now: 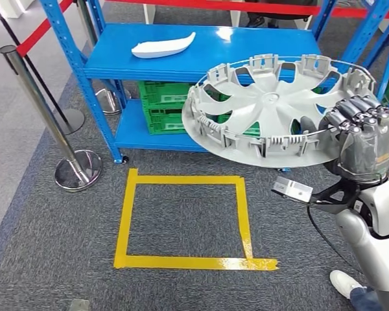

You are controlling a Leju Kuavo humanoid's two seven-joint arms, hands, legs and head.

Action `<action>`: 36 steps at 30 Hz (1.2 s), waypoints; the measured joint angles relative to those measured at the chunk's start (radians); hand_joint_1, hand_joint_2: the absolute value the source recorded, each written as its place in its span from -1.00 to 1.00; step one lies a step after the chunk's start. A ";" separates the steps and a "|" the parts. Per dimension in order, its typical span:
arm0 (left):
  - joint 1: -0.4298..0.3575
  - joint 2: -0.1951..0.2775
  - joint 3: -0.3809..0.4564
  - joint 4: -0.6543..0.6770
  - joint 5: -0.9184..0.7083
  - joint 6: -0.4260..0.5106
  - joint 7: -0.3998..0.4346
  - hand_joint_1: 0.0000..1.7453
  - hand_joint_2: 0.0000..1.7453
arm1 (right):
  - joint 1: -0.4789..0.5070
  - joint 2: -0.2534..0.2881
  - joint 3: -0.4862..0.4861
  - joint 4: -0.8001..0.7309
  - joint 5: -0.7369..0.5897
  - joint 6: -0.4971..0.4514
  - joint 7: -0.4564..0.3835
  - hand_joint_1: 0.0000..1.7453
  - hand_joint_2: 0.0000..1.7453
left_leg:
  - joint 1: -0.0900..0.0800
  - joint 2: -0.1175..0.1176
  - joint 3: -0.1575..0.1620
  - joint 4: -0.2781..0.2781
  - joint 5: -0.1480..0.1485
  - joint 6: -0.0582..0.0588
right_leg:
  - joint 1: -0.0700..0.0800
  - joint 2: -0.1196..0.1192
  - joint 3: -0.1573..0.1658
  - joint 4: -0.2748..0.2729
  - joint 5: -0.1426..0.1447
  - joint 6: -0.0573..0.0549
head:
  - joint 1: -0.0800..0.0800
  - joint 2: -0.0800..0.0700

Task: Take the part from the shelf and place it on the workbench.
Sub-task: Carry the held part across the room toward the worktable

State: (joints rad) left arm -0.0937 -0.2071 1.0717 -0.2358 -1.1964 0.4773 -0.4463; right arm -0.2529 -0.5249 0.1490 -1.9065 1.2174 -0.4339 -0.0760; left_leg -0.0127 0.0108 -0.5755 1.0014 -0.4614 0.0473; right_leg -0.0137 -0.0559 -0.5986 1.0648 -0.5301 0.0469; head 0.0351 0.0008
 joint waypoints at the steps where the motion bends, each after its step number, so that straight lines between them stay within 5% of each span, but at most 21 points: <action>1: -0.001 -0.001 0.000 0.000 0.002 -0.001 -0.007 -1.00 1.00 | 0.000 -0.001 -0.001 -0.001 0.001 -0.001 0.000 1.00 1.00 | 0.001 -0.010 -0.002 -0.001 0.004 0.003 | -0.002 0.026 -0.024 0.055 -0.032 0.003 | 0.002 0.000; 3: -0.003 -0.003 0.000 0.000 0.006 -0.008 -0.019 -1.00 1.00 | 0.003 -0.002 -0.001 -0.002 0.001 -0.002 0.000 1.00 1.00 | 0.002 -0.031 -0.005 0.000 0.008 0.007 | -0.002 0.049 -0.079 0.179 -0.081 0.005 | 0.004 0.000; 5: -0.003 -0.004 0.000 0.000 0.017 -0.016 -0.044 -1.00 1.00 | 0.010 -0.002 -0.002 -0.002 0.001 -0.003 0.000 1.00 1.00 | 0.002 -0.054 -0.006 0.003 0.009 0.007 | -0.002 0.054 -0.093 0.206 -0.065 0.006 | 0.004 0.000; 8: -0.005 -0.005 0.000 0.000 0.033 -0.019 -0.092 -1.00 1.00 | 0.022 -0.006 -0.006 -0.004 0.000 -0.006 0.000 1.00 1.00 | 0.001 -0.091 -0.012 0.015 0.008 0.001 | -0.011 0.102 -0.018 0.046 0.030 0.005 | 0.004 0.000; 10: -0.008 -0.005 0.000 0.000 0.045 -0.028 -0.116 -1.00 1.00 | 0.033 -0.012 -0.016 -0.013 -0.001 -0.010 -0.001 1.00 1.00 | 0.002 -0.114 -0.029 0.026 0.010 -0.010 | -0.016 0.138 0.017 -0.028 0.044 0.003 | 0.003 0.000; 13: -0.004 -0.002 0.002 0.000 0.060 -0.065 -0.134 -1.00 1.00 | 0.047 -0.018 -0.028 -0.025 -0.003 -0.017 -0.003 1.00 1.00 | 0.007 -0.139 -0.049 0.033 0.017 -0.030 | -0.015 0.114 0.019 -0.040 0.039 -0.006 | 0.004 0.000; 15: -0.002 0.000 0.002 0.000 0.062 -0.070 -0.135 -1.00 1.00 | 0.050 -0.019 -0.029 -0.027 -0.003 -0.017 -0.004 1.00 1.00 | 0.003 -0.100 -0.070 0.076 -0.015 -0.043 | -0.018 0.086 0.021 -0.043 0.042 -0.015 | -0.004 0.000; 17: -0.003 -0.001 0.003 0.000 0.062 -0.063 -0.133 -1.00 1.00 | 0.056 -0.019 -0.031 -0.029 -0.003 -0.017 -0.005 1.00 1.00 | 0.005 -0.041 -0.120 0.195 -0.081 -0.054 | -0.016 0.057 0.022 -0.043 0.042 -0.020 | -0.011 0.000; 19: -0.003 -0.001 0.003 0.000 0.060 -0.055 -0.128 -1.00 1.00 | 0.060 -0.019 -0.033 -0.031 -0.002 -0.017 -0.005 1.00 1.00 | 0.011 -0.022 -0.163 0.304 -0.122 -0.060 | -0.013 0.026 0.022 -0.043 0.041 -0.021 | -0.012 0.000; 20: -0.003 -0.001 0.003 0.000 0.059 -0.051 -0.125 -1.00 1.00 | 0.061 -0.019 -0.033 -0.032 -0.002 -0.017 -0.006 1.00 1.00 | 0.013 -0.019 -0.162 0.310 -0.115 -0.060 | -0.012 0.011 0.022 -0.043 0.041 -0.021 | -0.012 0.000; 22: -0.002 -0.001 0.003 0.000 0.055 -0.044 -0.121 -1.00 1.00 | 0.063 -0.020 -0.033 -0.034 -0.002 -0.017 -0.006 1.00 1.00 | 0.011 -0.005 -0.105 0.209 -0.057 -0.053 | -0.009 -0.015 0.024 -0.043 0.040 -0.022 | -0.012 0.000; 25: -0.003 0.001 0.003 0.000 0.050 -0.032 -0.117 -1.00 1.00 | 0.064 -0.021 -0.038 -0.038 -0.002 -0.017 -0.006 1.00 1.00 | -0.009 0.064 -0.018 0.038 -0.007 -0.028 | -0.002 -0.051 0.026 -0.043 0.038 -0.018 | -0.011 0.000; 26: -0.003 0.001 0.003 0.000 0.048 -0.029 -0.115 -1.00 1.00 | 0.064 -0.022 -0.039 -0.040 -0.002 -0.017 -0.006 1.00 1.00 | -0.014 0.072 -0.015 0.026 -0.009 -0.023 | 0.000 -0.062 0.026 -0.043 0.038 -0.015 | -0.011 0.000; 28: 0.001 0.001 0.003 0.000 0.047 -0.023 -0.113 -1.00 1.00 | 0.065 -0.023 -0.041 -0.042 -0.002 -0.017 -0.006 1.00 1.00 | -0.013 0.049 -0.019 0.018 -0.002 -0.014 | -0.001 -0.077 0.027 -0.044 0.035 -0.007 | -0.011 0.000; 30: 0.002 0.001 0.004 0.000 0.047 -0.017 -0.110 -1.00 1.00 | 0.068 -0.025 -0.043 -0.043 -0.001 -0.018 -0.005 1.00 1.00 | -0.006 0.025 -0.017 0.008 0.008 -0.002 | -0.005 -0.030 0.014 -0.014 0.007 0.000 | -0.009 0.000; 32: 0.000 0.000 0.004 0.000 0.047 -0.012 -0.107 -1.00 1.00 | 0.074 -0.027 -0.047 -0.044 -0.001 -0.018 -0.005 1.00 1.00 | -0.002 0.000 -0.017 0.003 0.015 0.005 | -0.008 0.036 -0.032 0.093 -0.054 0.004 | -0.004 0.000; 34: 0.000 -0.002 0.004 0.000 0.046 -0.010 -0.104 -1.00 1.00 | 0.080 -0.027 -0.048 -0.044 -0.001 -0.018 -0.004 1.00 1.00 | -0.002 -0.027 -0.019 0.004 0.016 0.006 | -0.007 0.054 -0.087 0.212 -0.098 0.007 | -0.001 0.000; 36: 0.002 -0.003 0.004 0.000 0.046 -0.010 -0.102 -1.00 1.00 | 0.085 -0.027 -0.048 -0.044 0.000 -0.018 -0.004 1.00 1.00 | -0.001 -0.056 -0.019 0.008 0.016 0.006 | -0.008 0.057 -0.088 0.208 -0.070 0.009 | -0.001 0.000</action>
State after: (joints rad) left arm -0.0919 -0.2106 1.0759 -0.2358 -1.1508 0.4678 -0.5484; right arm -0.1679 -0.5524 0.1006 -1.9505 1.2174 -0.4524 -0.0804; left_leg -0.0136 -0.0454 -0.5944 1.0097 -0.4450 0.0529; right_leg -0.0217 0.0010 -0.6865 1.2725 -0.5997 0.0557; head 0.0343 0.0008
